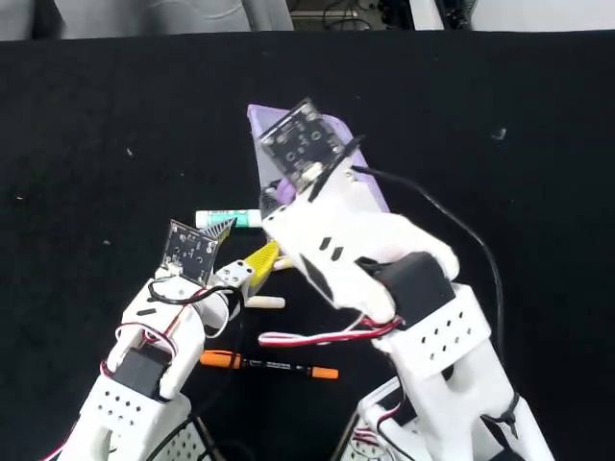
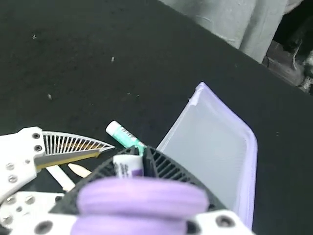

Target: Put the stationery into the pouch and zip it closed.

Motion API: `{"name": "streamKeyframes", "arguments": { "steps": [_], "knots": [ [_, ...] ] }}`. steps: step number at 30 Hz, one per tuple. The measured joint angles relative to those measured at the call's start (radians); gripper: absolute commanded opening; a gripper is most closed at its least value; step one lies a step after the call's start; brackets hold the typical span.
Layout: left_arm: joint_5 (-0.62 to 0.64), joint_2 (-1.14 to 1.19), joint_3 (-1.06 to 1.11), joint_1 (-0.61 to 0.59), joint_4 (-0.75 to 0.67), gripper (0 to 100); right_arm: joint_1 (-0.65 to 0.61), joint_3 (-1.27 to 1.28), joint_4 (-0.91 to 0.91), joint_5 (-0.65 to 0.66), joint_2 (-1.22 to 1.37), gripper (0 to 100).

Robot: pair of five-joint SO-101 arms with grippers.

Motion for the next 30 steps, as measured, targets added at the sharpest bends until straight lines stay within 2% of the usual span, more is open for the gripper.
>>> {"name": "streamKeyframes", "arguments": {
  "steps": [2,9,17,23,27,30],
  "knots": [
    [-0.017,0.018,0.0,0.0,-0.005,25,0.005,0.0,0.0,0.0,0.0,1.1],
    [-0.037,0.206,-0.005,0.003,-0.149,25,0.011,0.0,0.0,0.002,0.0,1.1],
    [-0.037,0.485,-0.117,0.006,-0.166,25,0.011,0.0,0.0,0.002,0.0,1.1],
    [-0.038,0.517,-0.138,0.006,-0.18,21,0.011,0.0,0.0,0.002,0.0,1.1],
    [-0.057,0.528,-0.112,0.006,-0.298,16,0.011,0.0,0.0,0.002,0.0,1.1],
    [-0.132,0.531,-0.064,0.006,-0.399,12,0.011,0.0,0.0,0.002,0.0,1.1]
  ]
}}
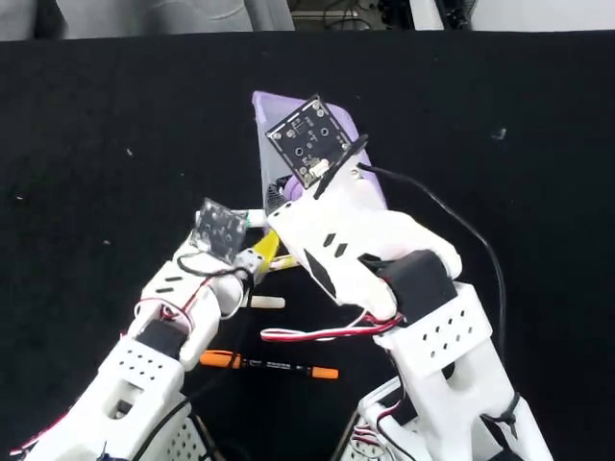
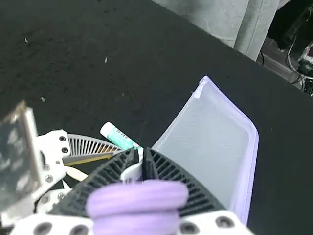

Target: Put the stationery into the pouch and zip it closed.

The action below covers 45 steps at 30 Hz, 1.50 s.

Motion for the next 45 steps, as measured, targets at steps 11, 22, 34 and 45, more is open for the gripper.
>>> {"name": "streamKeyframes", "arguments": {
  "steps": [11,22,34,45],
  "knots": [
    [-0.152,0.002,0.011,0.0,-0.08,3,0.0,-0.012,0.0,0.0,0.0,1.1],
    [-0.178,0.002,0.011,-0.057,-0.08,3,0.199,-0.167,0.132,0.0,-0.002,1.1],
    [-0.178,0.002,0.011,-0.075,-0.08,3,0.262,-0.183,0.146,0.0,-0.002,1.6],
    [-0.051,0.005,-0.092,-0.077,0.166,3,0.158,0.054,0.095,-0.011,-0.002,22.6]
  ]
}}
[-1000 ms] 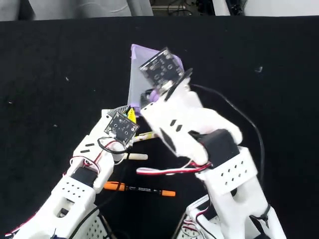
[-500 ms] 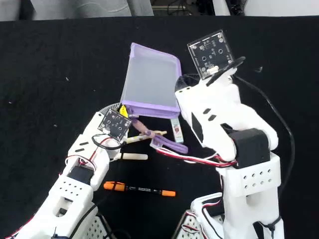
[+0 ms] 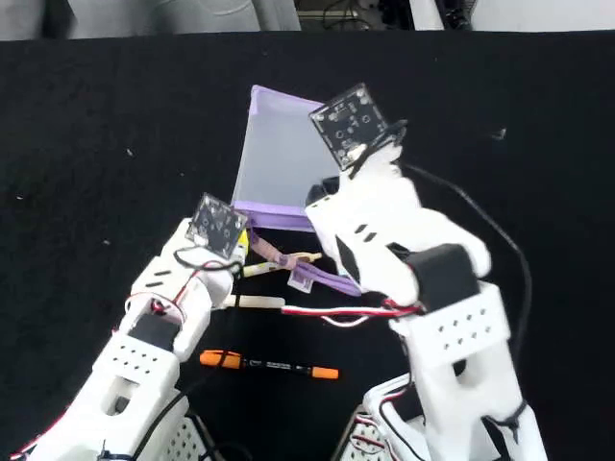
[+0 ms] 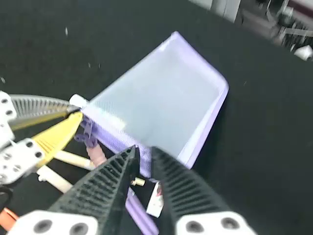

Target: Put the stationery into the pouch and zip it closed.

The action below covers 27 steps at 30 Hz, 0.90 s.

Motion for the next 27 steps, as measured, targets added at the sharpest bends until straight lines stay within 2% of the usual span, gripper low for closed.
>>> {"name": "streamKeyframes", "arguments": {
  "steps": [4,11,22,27],
  "knots": [
    [0.061,0.0,-0.057,0.0,0.097,3,-0.037,0.198,-0.132,0.014,0.0,26.8],
    [0.083,0.0,-0.109,0.0,0.104,3,-0.086,0.511,-0.402,0.037,0.0,26.8],
    [0.189,0.0,-0.209,-0.002,0.11,3,-0.163,0.717,-0.701,0.04,0.0,26.9],
    [0.196,0.0,-0.209,-0.002,0.11,3,-0.169,0.766,-0.798,0.04,0.0,26.9]
  ]
}}
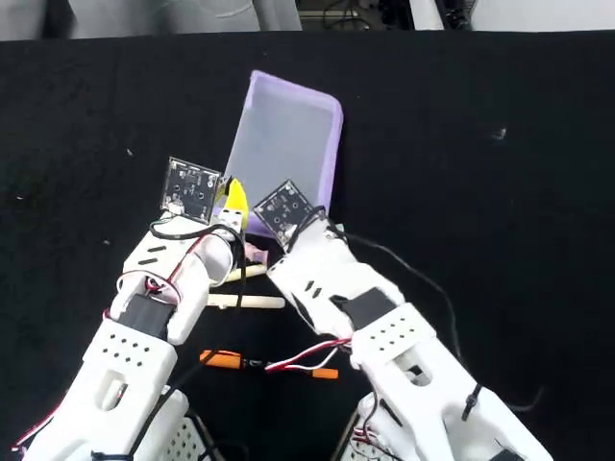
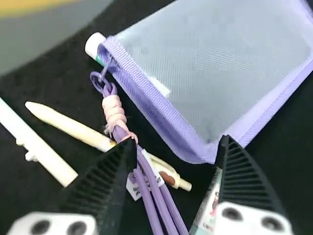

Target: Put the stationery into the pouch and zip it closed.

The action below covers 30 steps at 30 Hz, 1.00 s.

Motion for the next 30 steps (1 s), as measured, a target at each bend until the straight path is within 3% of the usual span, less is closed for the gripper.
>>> {"name": "streamKeyframes", "arguments": {
  "steps": [8,14,20,30],
  "knots": [
    [0.026,0.0,0.0,-0.146,0.109,3,0.0,0.0,0.025,0.0,0.0,26.9],
    [0.123,0.0,0.0,-0.4,0.242,3,0.0,-0.011,0.028,0.0,0.017,26.9],
    [0.149,0.0,0.0,-0.641,0.301,3,-0.06,-0.144,0.032,0.0,0.218,26.9],
    [0.149,0.0,0.0,-0.717,0.302,3,-0.146,-0.503,0.204,0.0,0.621,26.9]
  ]
}}
